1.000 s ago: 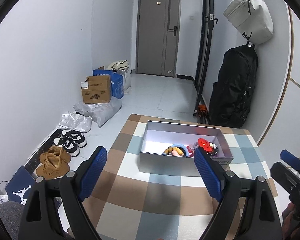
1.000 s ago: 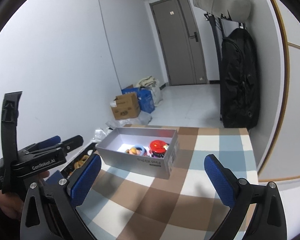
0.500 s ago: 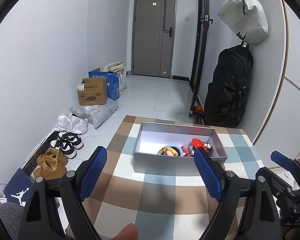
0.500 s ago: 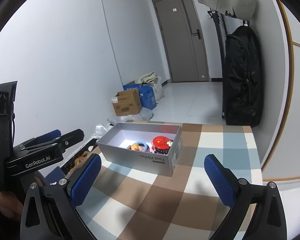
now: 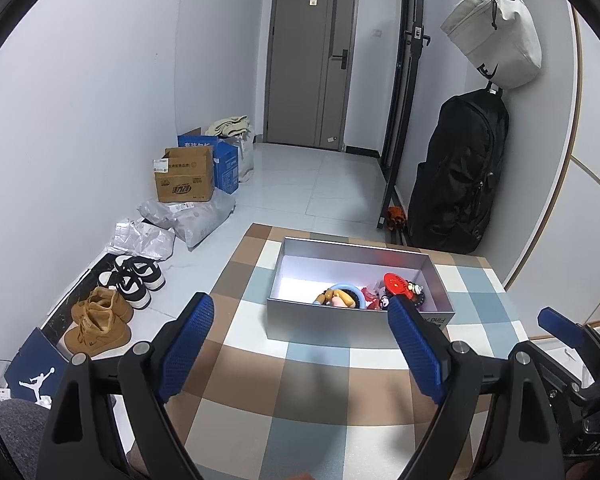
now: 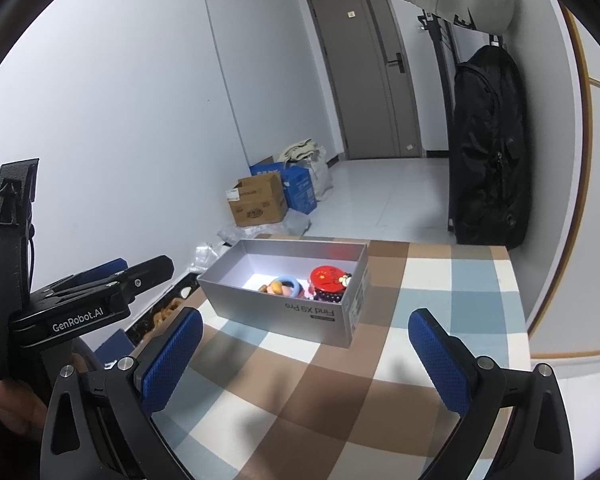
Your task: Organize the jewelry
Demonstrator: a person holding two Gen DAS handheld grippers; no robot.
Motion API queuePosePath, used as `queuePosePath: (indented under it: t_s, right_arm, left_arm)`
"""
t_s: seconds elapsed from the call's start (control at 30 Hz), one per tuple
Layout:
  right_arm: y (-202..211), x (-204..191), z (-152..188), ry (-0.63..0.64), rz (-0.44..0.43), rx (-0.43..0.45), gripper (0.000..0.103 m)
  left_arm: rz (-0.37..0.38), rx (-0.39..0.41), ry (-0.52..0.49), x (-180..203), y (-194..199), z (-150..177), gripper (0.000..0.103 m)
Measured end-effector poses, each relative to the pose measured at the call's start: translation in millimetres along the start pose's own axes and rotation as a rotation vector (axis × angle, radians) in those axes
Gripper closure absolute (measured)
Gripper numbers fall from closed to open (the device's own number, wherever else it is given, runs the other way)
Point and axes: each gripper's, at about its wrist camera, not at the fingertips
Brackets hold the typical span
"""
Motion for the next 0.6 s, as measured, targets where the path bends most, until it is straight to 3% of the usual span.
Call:
queuePosePath:
  t_s: [0.6]
  right_arm:
    - [-2.0,1.7,1.0,-0.005,0.010,-0.016,0.000]
  left_arm:
    - [0.024,-0.013,0.012,-1.8,-0.1,-2.0,0.017]
Point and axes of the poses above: each gripper's, at about its wrist camera, not at the fingertips, and y roughly against the way its jaws point, x to its right, z to its underside, and after that the axes turned 6 degrees about y, right-handed
